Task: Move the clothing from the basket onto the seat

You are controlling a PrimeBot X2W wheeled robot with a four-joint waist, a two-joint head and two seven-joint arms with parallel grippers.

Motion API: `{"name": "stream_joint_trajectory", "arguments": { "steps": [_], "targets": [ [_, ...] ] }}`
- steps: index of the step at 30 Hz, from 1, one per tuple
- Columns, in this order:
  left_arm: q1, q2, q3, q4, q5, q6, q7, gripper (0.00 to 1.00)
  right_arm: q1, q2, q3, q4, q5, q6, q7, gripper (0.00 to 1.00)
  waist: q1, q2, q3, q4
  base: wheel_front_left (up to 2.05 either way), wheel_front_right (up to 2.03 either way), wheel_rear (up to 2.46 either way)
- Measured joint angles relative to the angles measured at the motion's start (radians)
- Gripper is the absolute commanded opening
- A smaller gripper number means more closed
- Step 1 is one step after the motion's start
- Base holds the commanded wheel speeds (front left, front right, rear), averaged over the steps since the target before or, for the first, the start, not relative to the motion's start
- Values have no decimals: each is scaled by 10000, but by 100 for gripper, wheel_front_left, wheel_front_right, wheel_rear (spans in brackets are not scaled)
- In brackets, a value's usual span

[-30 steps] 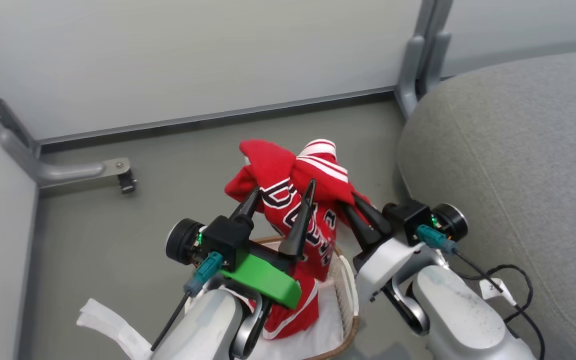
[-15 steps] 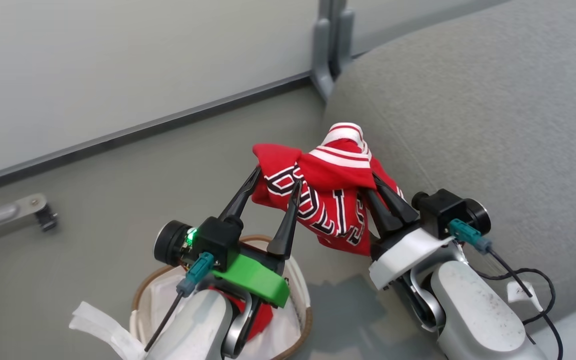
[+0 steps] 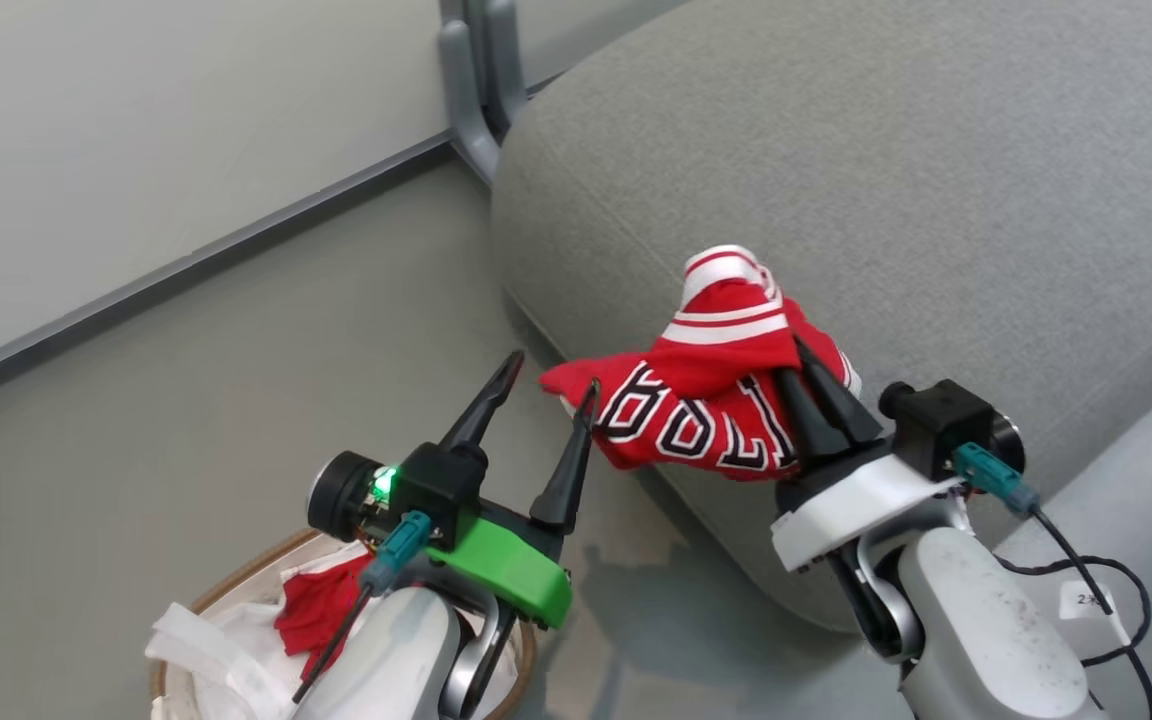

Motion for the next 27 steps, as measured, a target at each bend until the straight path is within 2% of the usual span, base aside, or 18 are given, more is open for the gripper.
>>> {"name": "stream_joint_trajectory", "arguments": {
  "steps": [12, 21, 27],
  "targets": [
    [-120, 0, -357, 186, -90, -153, 0, 100, 148, -123, -949, -228, -550, 0, 0, 0, 0, 0, 469, -331, 0, 0, 0],
    [-105, -2, 136, 282, 493, -150, 0, 100, -1918, -1131, -1521, 589, -976, 0, 0, 0, 0, 0, 1059, -312, 0, 0, 0],
    [-333, 33, 309, 309, 980, -291, 0, 100, -3674, -1983, -2403, 1586, -1337, 2, 0, 0, 0, 0, 1760, -110, 0, 0, 0]
  ]
}}
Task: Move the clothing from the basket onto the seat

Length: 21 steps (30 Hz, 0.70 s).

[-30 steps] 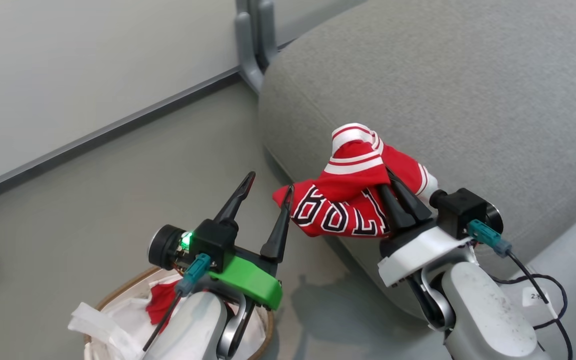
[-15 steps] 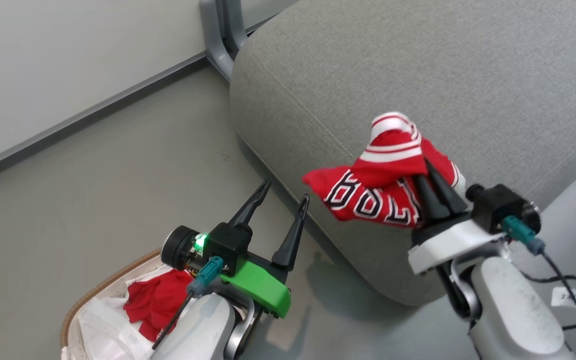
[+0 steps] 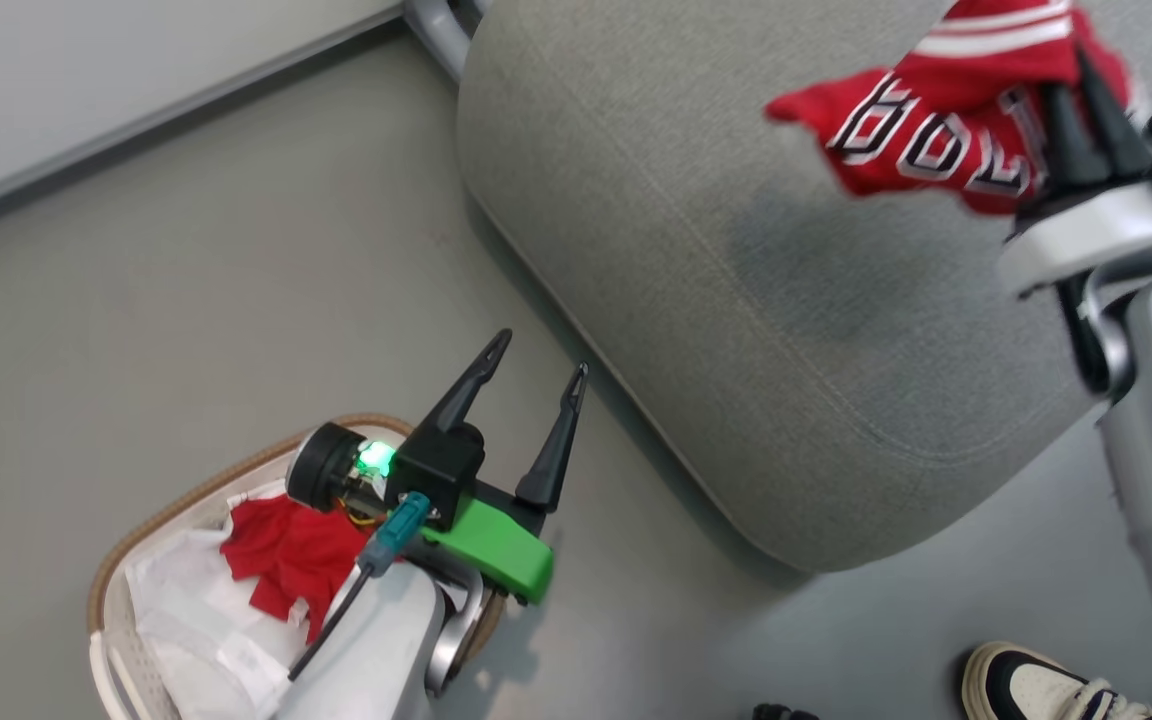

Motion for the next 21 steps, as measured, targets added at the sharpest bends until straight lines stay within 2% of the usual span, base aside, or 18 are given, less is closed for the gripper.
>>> {"name": "stream_joint_trajectory", "arguments": {
  "steps": [7, 16, 21],
  "targets": [
    [-555, 224, 251, -130, 291, -127, 0, 100, -1667, -859, -884, 1313, -696, 0, -2, 0, 0, 0, 966, 479, 0, 0, 0],
    [-1131, 232, 384, -320, 546, -182, 0, 100, -3152, -1486, -2537, 2922, -1996, 0, 0, 0, 1, 0, 2163, 1313, 0, 0, 0],
    [-1350, 236, 483, -376, 621, -224, 0, 100, -3601, -1611, -3450, 3486, -2729, 0, 0, 0, 0, 0, 2743, 1799, 0, 0, 0]
  ]
}}
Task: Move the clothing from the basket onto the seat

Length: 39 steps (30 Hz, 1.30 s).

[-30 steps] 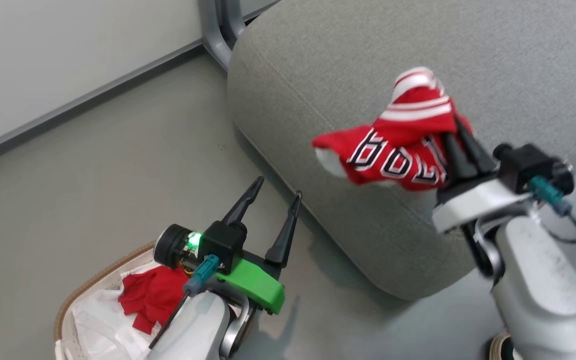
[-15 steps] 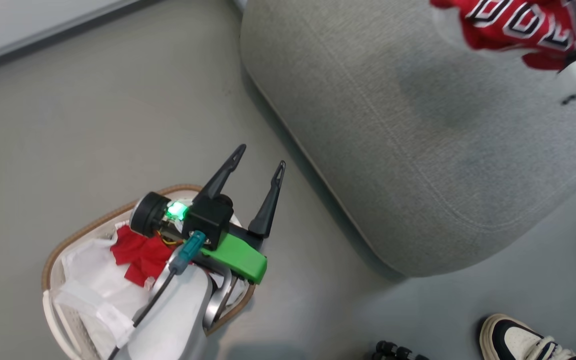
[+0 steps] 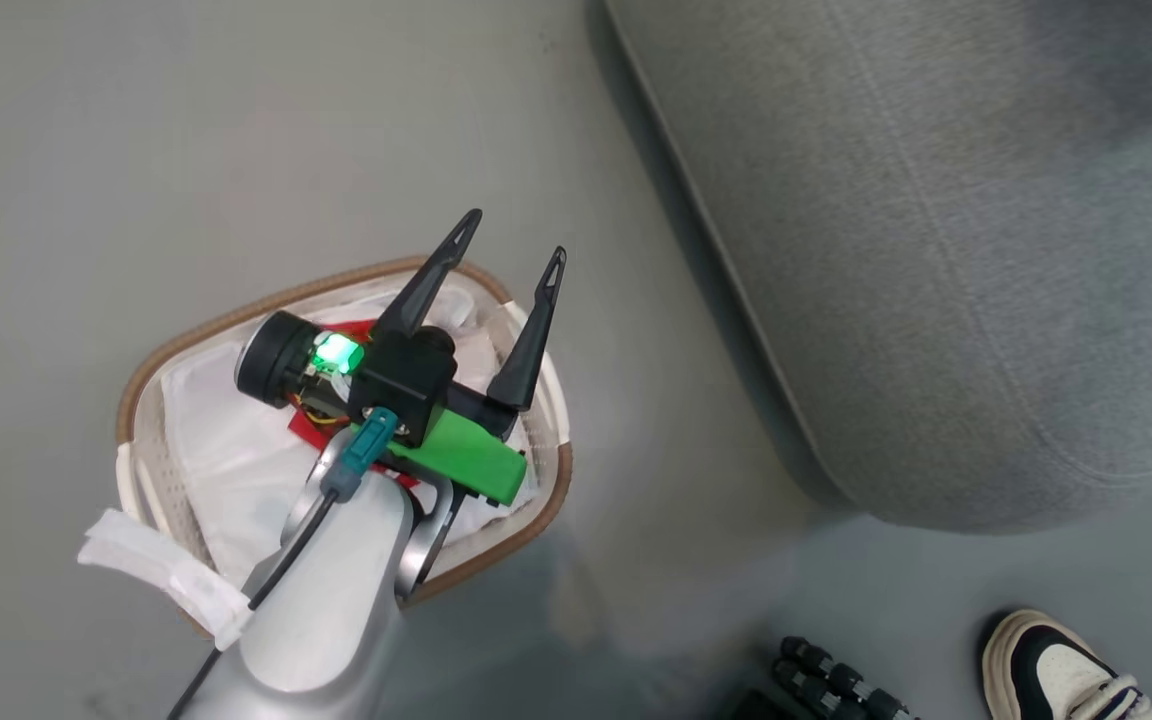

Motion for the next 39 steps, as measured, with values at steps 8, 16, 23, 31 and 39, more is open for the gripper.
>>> {"name": "stream_joint_trajectory", "arguments": {
  "steps": [8, 16, 23, 31, 39],
  "targets": [
    [-171, 42, 270, -201, 77, -29, 0, 100, 462, 696, -1779, 431, -700, 0, 0, 36, 1, 0, 738, 724, 0, 0, 0],
    [-154, 259, 765, -349, 146, -27, 0, 100, 1659, 1338, -2792, 77, -984, 0, 0, 100, 1, 0, 903, 1164, 0, 0, 0],
    [15, 54, 943, -389, 142, -27, 0, 100, 2744, 1793, -2479, -825, -224, 0, -2, 100, 0, 0, 423, 1233, 0, 0, 0],
    [526, -81, 1304, -500, 58, 59, 0, 100, 4211, 2086, -1189, -1827, 606, 0, -2, 100, 0, -1, -401, 1370, 0, 0, 0],
    [1116, -203, 1772, -525, -35, 249, 0, 100, 4977, 2188, 407, -2800, 1522, 0, 0, 100, 0, -1, -1226, 1892, 0, 0, 0]
  ]
}}
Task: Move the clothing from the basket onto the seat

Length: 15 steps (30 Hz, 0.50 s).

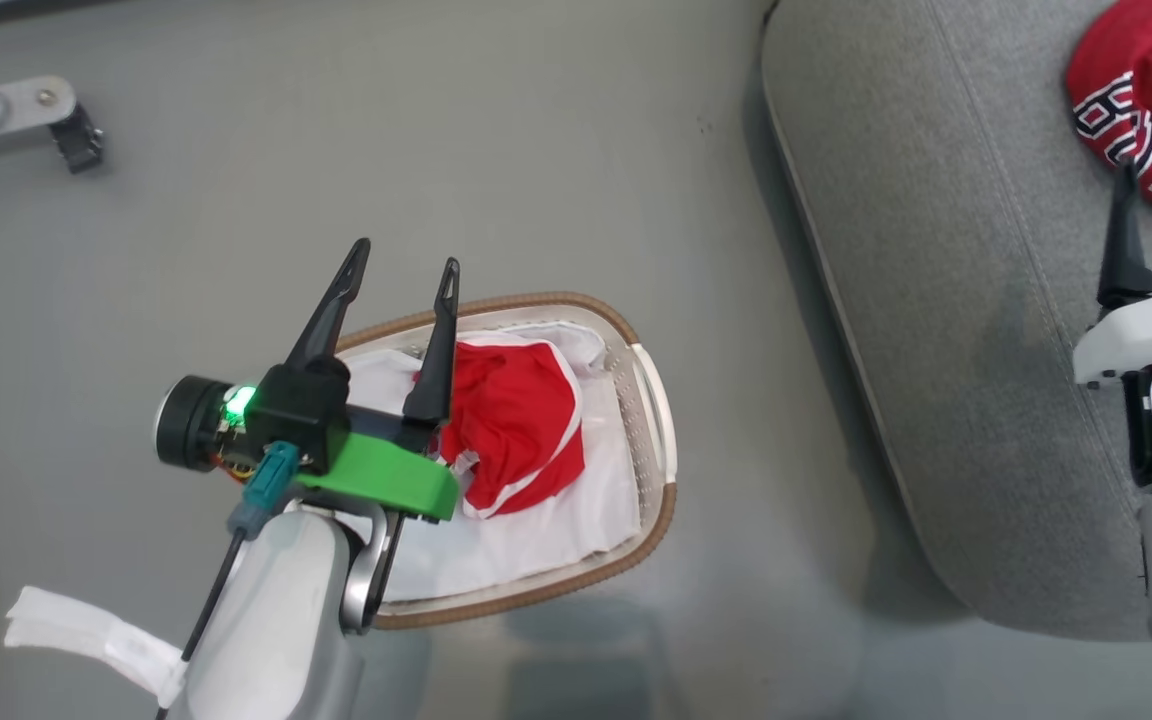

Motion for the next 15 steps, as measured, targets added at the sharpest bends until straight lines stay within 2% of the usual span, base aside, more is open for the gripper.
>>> {"name": "stream_joint_trajectory", "arguments": {
  "steps": [6, 15],
  "targets": [
    [571, -29, 654, 19, -4, 313, 0, 100, 335, 134, 997, -709, 558, 0, -2, 100, 0, 0, -649, 439, 0, 0, 0],
    [1363, -36, 1452, 249, 44, 709, 0, 100, 992, 351, 2176, -955, 1076, 0, -2, 100, -1, 0, -1632, 1088, 0, 0, 0]
  ]
}}
